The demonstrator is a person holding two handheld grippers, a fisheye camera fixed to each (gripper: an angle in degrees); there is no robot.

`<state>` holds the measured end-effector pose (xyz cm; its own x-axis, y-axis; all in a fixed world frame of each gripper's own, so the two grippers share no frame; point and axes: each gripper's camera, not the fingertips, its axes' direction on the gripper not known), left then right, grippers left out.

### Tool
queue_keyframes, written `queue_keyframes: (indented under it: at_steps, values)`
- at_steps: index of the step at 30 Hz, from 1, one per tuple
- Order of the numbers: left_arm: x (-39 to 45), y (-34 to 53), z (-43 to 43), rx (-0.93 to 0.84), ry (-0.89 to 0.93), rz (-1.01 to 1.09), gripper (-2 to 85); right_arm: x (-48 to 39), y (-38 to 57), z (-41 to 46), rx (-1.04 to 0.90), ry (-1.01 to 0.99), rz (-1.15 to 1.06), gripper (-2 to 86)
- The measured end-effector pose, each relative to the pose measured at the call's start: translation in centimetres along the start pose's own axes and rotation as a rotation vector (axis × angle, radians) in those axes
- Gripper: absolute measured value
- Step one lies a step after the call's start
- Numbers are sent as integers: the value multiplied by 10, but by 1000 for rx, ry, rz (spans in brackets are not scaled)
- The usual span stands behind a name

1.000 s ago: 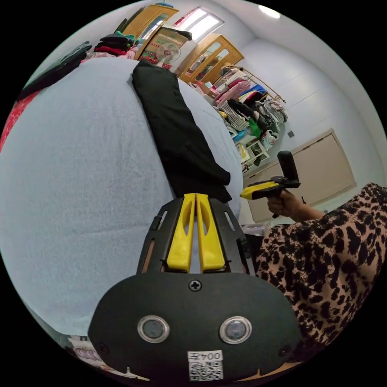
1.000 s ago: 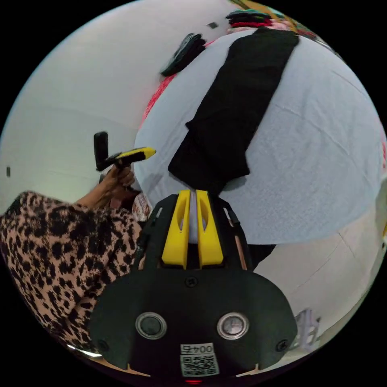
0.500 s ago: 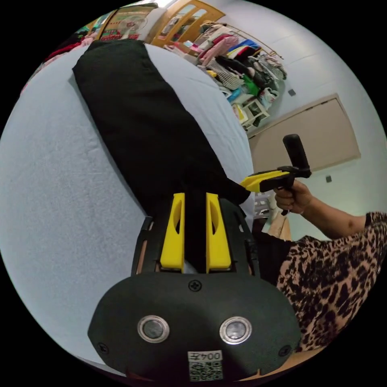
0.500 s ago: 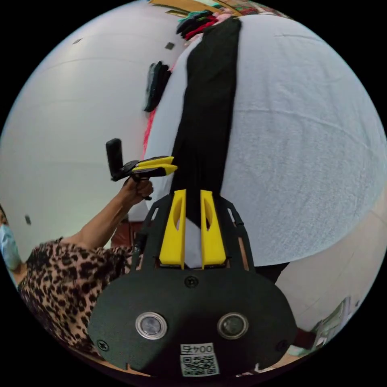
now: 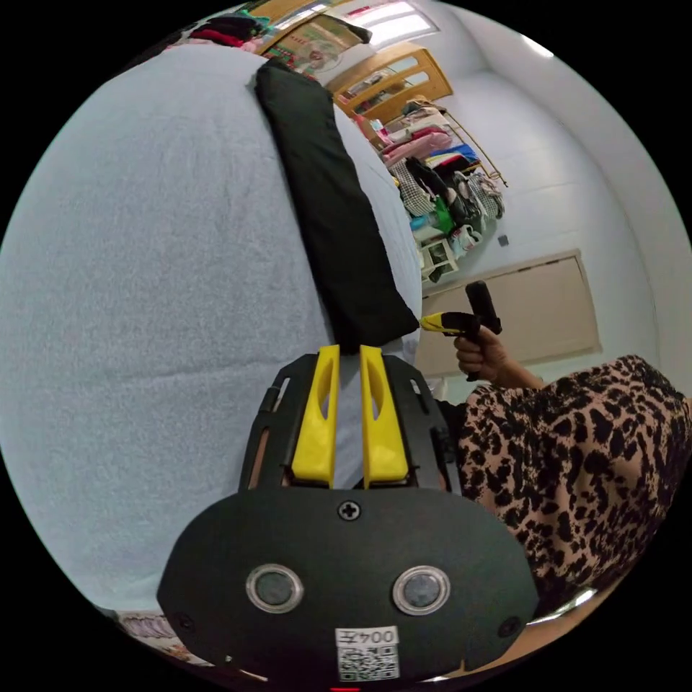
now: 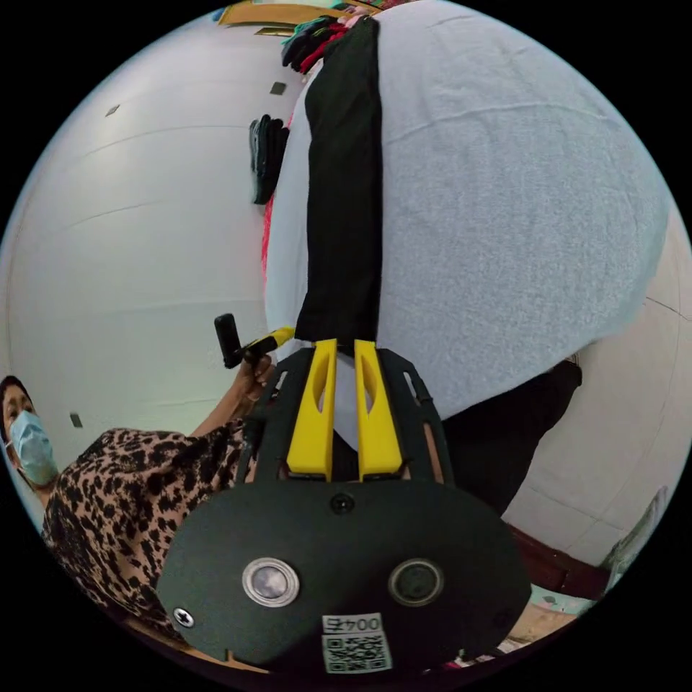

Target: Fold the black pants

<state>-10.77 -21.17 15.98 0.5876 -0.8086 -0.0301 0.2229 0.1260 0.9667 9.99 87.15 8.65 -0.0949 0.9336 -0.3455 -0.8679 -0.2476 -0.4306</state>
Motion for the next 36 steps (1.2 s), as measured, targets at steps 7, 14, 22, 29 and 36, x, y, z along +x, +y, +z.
queue_keyframes:
  at_steps: [7, 14, 22, 29, 36]
  values:
    - [-11, -18, 9, -28, -3, -66, 83, 7, -17, 7, -25, 52, 22, 89]
    - [-24, -20, 0, 27, 100, -109, 98, 13, -25, 10, -17, -18, 49, 92]
    - [-34, -28, 1, 39, 182, -143, 105, 0, -37, 19, -45, -22, 49, 85]
    - [-3, -47, 0, -12, 38, -63, 69, -55, -46, 34, -101, 221, -74, 57]
    - [-1, -41, 0, -4, 0, -82, 66, -78, -47, 54, -106, 290, -83, 70]
